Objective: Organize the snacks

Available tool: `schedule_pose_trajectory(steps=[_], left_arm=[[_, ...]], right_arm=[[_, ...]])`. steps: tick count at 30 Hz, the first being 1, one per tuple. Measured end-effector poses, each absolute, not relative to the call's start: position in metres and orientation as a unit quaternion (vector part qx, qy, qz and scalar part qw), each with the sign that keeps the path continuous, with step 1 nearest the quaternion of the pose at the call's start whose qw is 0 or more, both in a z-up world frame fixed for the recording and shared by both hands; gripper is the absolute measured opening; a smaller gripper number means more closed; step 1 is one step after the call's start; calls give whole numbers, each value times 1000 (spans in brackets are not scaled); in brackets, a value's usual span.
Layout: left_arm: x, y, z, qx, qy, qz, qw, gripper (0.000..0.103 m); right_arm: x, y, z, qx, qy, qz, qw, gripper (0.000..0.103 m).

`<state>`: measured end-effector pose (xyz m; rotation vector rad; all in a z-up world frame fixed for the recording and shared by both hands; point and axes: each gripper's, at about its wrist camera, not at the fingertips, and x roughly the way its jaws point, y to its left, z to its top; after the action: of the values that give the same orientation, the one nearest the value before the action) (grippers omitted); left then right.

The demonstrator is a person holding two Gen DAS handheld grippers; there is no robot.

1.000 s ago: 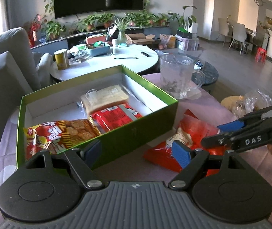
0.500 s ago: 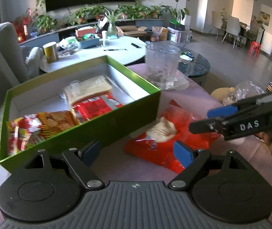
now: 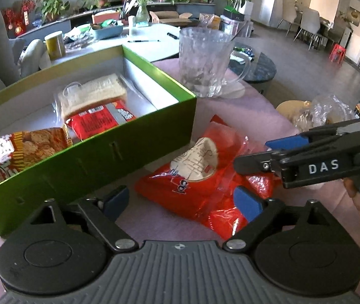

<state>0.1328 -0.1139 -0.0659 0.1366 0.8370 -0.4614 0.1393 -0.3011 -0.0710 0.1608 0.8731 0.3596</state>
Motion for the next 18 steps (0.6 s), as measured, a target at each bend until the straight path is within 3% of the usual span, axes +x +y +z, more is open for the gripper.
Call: schedule_pose_trajectory(steps=[4, 7, 13, 18], left_arm=[[135, -115, -67, 67, 405, -214, 886, 99], [132, -113, -62, 67, 406, -211, 887, 91], [125, -100, -48, 7, 401, -225, 888, 92], [134, -116, -58, 25, 411, -207, 887, 92]], right_arm=[[142, -302, -72, 76, 420, 170, 888, 68], [143, -303, -70, 78, 421, 171, 887, 68], [141, -305, -68, 81, 422, 171, 887, 68], [143, -307, -64, 84, 419, 162, 890, 68]])
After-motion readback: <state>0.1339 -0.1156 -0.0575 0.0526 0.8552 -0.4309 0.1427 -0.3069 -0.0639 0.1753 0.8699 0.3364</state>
